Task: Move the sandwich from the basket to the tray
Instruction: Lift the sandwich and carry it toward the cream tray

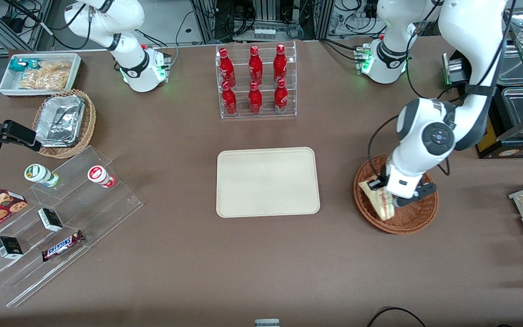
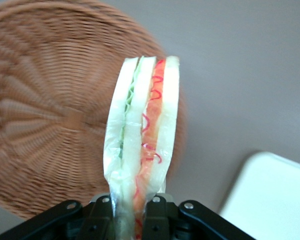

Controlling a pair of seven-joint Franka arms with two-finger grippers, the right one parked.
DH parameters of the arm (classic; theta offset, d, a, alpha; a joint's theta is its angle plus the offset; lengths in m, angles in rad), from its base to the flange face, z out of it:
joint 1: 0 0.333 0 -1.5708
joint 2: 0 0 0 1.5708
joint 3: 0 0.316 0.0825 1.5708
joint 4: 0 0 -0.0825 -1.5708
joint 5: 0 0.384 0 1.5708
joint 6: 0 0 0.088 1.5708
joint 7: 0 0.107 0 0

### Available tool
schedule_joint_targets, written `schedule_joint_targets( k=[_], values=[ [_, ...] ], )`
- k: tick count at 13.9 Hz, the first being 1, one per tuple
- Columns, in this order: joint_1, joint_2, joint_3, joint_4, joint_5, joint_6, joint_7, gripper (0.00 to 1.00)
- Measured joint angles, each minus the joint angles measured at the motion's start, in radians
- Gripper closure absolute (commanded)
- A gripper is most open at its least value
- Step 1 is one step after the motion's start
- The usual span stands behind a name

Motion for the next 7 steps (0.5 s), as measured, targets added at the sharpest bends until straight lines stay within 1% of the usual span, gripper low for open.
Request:
schedule_joint_targets(
  k=[7],
  values=[
    [-0.01, 0.031, -0.216, 0.031, 0.021, -0.007, 0.04, 0.9]
  ],
)
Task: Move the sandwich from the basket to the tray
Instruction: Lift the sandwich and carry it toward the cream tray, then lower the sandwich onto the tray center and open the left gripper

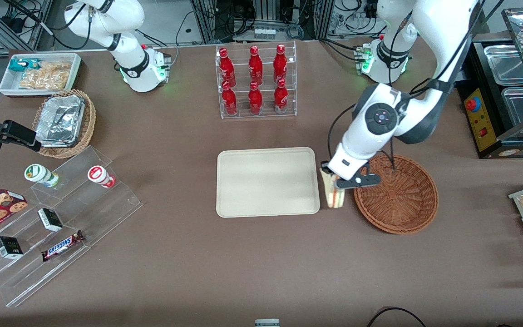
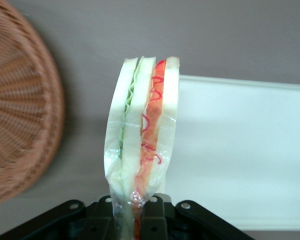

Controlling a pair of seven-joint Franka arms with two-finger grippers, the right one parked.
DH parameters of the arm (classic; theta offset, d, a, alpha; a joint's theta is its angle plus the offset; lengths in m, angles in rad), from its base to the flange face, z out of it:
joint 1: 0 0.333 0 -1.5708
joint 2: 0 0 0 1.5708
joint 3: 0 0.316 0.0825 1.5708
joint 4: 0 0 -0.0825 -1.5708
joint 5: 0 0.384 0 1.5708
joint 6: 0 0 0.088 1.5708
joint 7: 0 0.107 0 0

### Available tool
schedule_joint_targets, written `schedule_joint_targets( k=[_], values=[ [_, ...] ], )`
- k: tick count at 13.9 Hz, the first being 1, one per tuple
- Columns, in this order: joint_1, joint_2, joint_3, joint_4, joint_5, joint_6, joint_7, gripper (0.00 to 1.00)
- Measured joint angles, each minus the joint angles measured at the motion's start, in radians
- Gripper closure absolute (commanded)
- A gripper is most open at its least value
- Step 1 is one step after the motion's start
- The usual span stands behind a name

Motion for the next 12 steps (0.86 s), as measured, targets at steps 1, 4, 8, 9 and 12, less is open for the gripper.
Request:
schedule_joint_targets(
  k=[1, 4, 8, 9, 12],
  values=[
    [-0.001, 0.015, -0.027, 0.008, 0.0, 0.001, -0.005, 0.9],
    [-0.04, 0.08, -0.058, 0.063, 0.0, 0.001, -0.012, 0.9],
    [-0.187, 0.186, 0.006, 0.164, 0.061, 0.002, -0.113, 0.9],
    [-0.21, 0.214, 0.013, 0.192, 0.077, 0.002, -0.135, 0.9],
    [-0.278, 0.281, 0.047, 0.269, 0.114, 0.001, -0.209, 0.9]
  ],
)
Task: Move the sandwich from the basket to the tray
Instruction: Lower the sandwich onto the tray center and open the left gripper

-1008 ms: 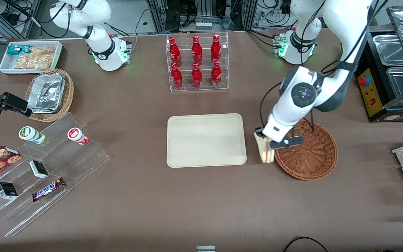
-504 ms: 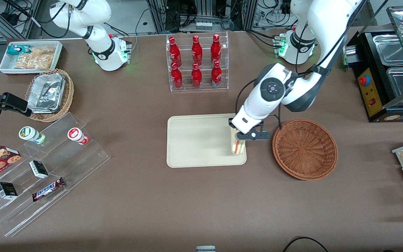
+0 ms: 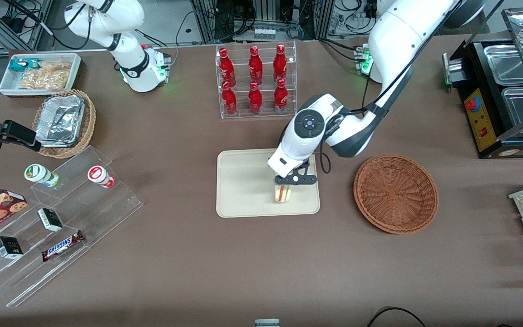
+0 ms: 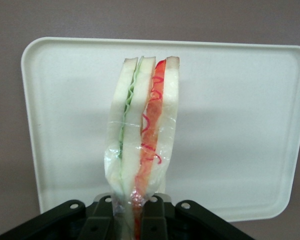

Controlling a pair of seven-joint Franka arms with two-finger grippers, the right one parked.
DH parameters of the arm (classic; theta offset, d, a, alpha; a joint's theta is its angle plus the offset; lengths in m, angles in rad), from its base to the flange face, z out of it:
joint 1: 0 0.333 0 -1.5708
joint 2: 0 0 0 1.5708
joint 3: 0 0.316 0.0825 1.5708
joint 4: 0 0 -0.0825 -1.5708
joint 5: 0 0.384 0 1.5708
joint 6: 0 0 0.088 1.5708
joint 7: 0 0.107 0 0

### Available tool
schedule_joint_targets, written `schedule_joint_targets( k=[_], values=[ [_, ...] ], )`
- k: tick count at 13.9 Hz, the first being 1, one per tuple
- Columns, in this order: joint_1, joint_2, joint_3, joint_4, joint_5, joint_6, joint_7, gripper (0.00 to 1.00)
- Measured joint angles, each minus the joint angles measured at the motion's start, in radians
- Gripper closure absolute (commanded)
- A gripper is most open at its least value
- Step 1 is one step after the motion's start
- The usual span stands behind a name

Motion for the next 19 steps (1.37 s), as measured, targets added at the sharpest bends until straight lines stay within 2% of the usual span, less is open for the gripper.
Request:
schedule_joint_targets(
  k=[5, 6, 7, 8, 9, 15, 19],
  values=[
    [-0.088, 0.096, 0.04, 0.098, 0.052, 0.0, -0.095, 0.87],
    [-0.093, 0.106, 0.04, 0.107, 0.053, 0.0, -0.099, 0.76],
    [-0.095, 0.114, 0.04, 0.112, 0.053, 0.0, -0.1, 0.55],
    [-0.096, 0.12, 0.04, 0.114, 0.053, 0.001, -0.101, 0.25],
    [-0.096, 0.124, 0.04, 0.117, 0.053, 0.003, -0.103, 0.01],
    [-0.097, 0.129, 0.061, 0.128, 0.053, 0.03, -0.11, 0.0],
    [-0.097, 0.127, 0.098, 0.191, 0.053, 0.039, -0.111, 0.0]
  ],
)
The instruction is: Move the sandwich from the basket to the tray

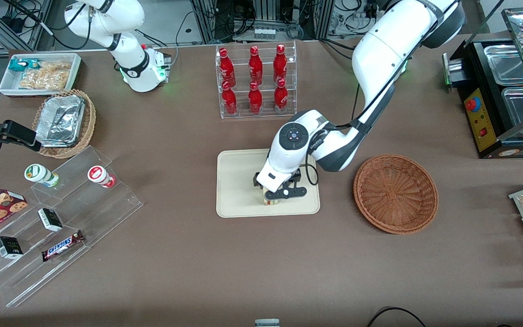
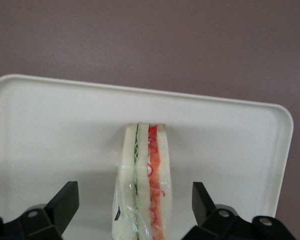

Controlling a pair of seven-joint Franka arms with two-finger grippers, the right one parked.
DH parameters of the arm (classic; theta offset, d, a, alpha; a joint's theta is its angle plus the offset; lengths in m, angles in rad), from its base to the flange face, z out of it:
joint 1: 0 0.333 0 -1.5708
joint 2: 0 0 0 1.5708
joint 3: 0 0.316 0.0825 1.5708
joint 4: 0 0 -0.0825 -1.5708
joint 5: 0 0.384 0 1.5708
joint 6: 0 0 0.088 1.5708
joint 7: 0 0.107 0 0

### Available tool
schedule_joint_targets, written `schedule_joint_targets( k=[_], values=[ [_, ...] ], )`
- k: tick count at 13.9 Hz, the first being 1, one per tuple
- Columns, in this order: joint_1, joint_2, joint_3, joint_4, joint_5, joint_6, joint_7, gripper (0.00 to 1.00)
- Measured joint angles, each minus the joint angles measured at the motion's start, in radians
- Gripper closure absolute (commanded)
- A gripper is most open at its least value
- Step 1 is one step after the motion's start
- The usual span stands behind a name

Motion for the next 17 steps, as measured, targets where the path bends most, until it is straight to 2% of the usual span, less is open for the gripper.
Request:
schedule_joint_targets(
  k=[4, 8, 11, 15, 17],
  values=[
    [0.0, -0.037, 0.054, 0.075, 0.0, -0.062, 0.0, 0.0],
    [0.008, -0.138, 0.089, 0.114, 0.0, -0.283, 0.0, 0.0],
    [0.067, -0.235, 0.102, 0.123, -0.006, -0.446, 0.022, 0.0],
    [0.192, -0.365, 0.108, 0.125, -0.093, -0.646, 0.263, 0.0],
    [0.265, -0.424, 0.109, 0.125, -0.105, -0.745, 0.396, 0.0]
  ],
)
